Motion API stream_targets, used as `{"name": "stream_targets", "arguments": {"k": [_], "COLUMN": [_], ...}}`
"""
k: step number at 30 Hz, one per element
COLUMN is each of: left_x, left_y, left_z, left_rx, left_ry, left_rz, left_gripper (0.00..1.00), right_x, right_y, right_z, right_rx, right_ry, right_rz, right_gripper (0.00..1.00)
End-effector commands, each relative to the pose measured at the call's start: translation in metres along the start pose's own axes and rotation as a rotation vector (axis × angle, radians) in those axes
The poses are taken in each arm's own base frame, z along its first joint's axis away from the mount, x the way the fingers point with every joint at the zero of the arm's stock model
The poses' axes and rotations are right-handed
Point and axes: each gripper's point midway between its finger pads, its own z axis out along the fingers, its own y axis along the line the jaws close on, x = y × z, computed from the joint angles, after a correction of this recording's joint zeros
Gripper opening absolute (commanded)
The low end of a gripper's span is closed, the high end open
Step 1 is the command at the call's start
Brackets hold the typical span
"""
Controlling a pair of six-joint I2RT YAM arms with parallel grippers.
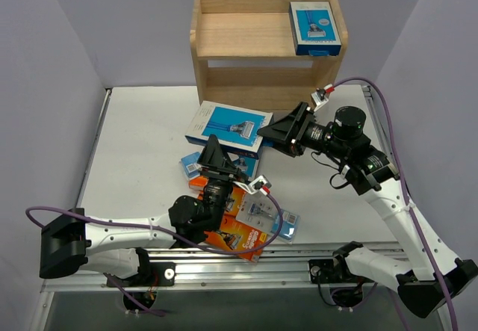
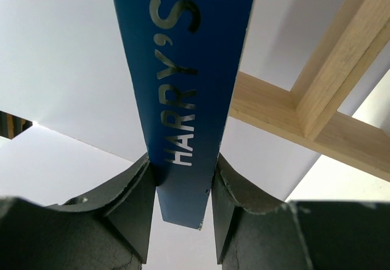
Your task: Place and organize the shaving razors onto the shelf
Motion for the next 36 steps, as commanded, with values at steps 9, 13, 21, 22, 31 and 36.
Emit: {"name": "stream_targets", "arguments": {"k": [9,13,21,22,31,36], "left_x": [-0.010,-0.010,-0.012,-0.012,-0.001,0.009], "left_y": [0.002,-0.001,-0.008,-0.008,-0.008,-0.008], "left_z": [0.002,0.004,0.005,0.005,0.000,-0.006], "left_rx": [-0.029,-0.024,-0.012,-0.011,0.017,0.048], "left_ry": [-0.027,-0.016,-0.005,-0.005,0.012,0.026], "left_rz": [-0.027,-0.017,-0.007,-0.011,-0.082,-0.101], "left_gripper": [0.10,0.10,0.16,0.34,0.77,0.81], "right_x": [0.007,0.008,0.005,0.004,-0.015,-0.025], "right_y": [0.013,0.012,0.004,0.004,0.004,0.005], "right_z": [-0.012,-0.015,-0.017,-0.017,-0.025,-0.036], "right_rx": [-0.045,-0.040,-0.022,-0.025,-0.048,-0.088], "right_ry": [-0.007,-0.010,-0.053,-0.064,-0.224,-0.318], "right_rz": [-0.036,-0.036,-0.009,-0.005,0.074,0.131], "right_gripper": [0.47,0.46,0.00,0.00,0.00,0.00]}}
